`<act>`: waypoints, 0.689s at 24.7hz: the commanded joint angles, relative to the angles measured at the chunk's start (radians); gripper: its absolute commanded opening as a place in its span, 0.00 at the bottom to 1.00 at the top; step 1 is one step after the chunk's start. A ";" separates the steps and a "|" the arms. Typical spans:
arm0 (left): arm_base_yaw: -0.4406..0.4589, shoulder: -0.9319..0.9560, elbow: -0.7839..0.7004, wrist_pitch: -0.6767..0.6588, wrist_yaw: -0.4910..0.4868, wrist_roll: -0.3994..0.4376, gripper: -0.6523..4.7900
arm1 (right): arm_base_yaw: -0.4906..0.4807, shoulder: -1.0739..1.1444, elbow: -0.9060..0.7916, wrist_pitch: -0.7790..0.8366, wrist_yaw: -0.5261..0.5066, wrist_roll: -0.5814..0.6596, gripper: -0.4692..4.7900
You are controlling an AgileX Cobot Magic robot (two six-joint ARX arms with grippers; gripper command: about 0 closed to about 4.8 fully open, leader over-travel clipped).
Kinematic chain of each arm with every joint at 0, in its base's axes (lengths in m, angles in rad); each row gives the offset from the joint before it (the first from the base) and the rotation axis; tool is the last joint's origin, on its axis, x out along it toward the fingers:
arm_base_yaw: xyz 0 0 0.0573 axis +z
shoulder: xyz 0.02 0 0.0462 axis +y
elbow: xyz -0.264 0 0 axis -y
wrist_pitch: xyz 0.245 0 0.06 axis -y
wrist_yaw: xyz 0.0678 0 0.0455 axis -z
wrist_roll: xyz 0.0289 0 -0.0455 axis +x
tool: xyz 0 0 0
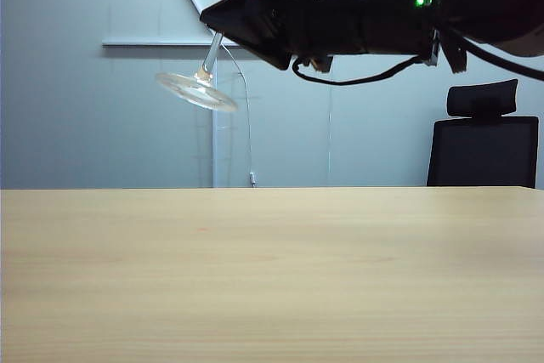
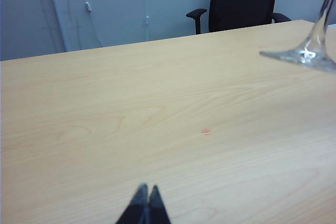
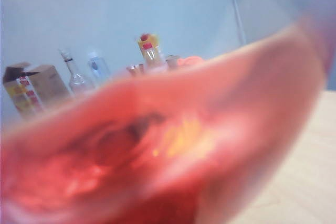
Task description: Gently pick up the goblet, rotate it counterclockwise for two full turns (viewing from above), and then place it back on the table.
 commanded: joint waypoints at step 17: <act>-0.002 0.000 0.002 0.012 0.004 0.000 0.11 | -0.073 -0.003 0.009 -0.199 -0.087 0.206 0.08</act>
